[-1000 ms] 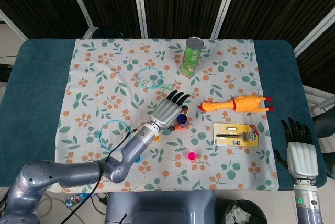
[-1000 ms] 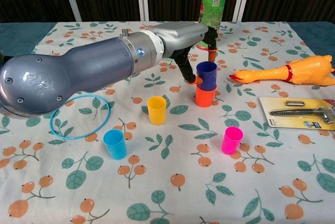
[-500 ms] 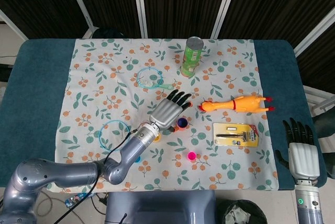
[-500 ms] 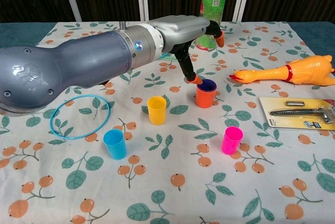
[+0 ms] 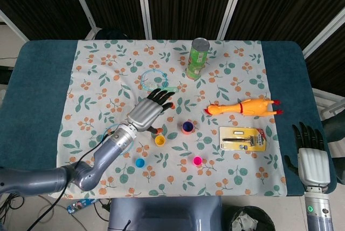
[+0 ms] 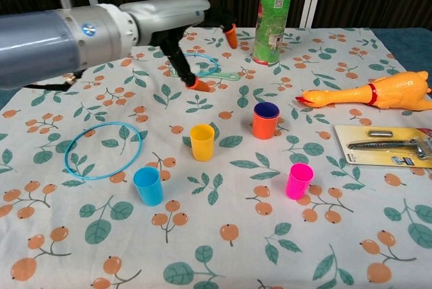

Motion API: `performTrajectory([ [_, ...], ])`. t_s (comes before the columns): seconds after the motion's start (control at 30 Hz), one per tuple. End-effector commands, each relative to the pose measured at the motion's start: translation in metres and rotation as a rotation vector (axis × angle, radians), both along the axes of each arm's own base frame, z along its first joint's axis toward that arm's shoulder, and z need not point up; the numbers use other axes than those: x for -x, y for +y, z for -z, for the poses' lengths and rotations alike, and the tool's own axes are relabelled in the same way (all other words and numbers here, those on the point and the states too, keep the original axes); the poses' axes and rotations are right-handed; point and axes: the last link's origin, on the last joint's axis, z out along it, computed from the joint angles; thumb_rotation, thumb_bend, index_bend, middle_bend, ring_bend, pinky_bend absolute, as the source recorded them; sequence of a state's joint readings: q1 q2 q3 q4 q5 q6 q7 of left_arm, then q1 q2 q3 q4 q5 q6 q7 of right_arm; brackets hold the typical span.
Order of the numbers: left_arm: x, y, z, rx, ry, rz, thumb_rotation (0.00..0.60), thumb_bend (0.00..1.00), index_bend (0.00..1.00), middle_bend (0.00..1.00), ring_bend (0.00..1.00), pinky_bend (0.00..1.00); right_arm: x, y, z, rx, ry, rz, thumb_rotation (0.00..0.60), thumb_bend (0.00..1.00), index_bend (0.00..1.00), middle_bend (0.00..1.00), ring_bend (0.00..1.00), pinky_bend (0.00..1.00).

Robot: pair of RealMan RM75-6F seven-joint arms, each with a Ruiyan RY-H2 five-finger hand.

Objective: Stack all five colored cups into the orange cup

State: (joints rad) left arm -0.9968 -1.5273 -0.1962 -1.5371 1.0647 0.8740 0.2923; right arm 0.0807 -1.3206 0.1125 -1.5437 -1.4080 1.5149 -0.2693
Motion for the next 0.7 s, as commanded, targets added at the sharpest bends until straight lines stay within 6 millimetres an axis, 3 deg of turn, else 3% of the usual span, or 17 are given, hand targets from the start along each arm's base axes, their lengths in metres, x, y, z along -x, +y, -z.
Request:
performTrajectory([
  [0.03,0.029,-0.009,-0.006,0.053,0.030,-0.028,0.600,0.14,0.31,0.03,0.00,0.00,-0.001,0.000,0.001,-0.005,0.000,-0.001,0.600,0.38,0.00,0.00,0.00,0.06],
  [0.27,0.060,-0.018,-0.002,0.134,0.046,-0.064,0.600,0.14,0.34,0.03,0.00,0.00,0.000,0.000,0.004,-0.010,0.005,0.004,0.600,0.38,0.00,0.00,0.00,0.06],
  [0.7,0.054,-0.026,0.022,0.197,0.068,-0.011,0.600,0.14,0.38,0.04,0.00,0.00,0.001,0.001,0.002,-0.003,0.004,0.008,0.600,0.38,0.00,0.00,0.00,0.06],
])
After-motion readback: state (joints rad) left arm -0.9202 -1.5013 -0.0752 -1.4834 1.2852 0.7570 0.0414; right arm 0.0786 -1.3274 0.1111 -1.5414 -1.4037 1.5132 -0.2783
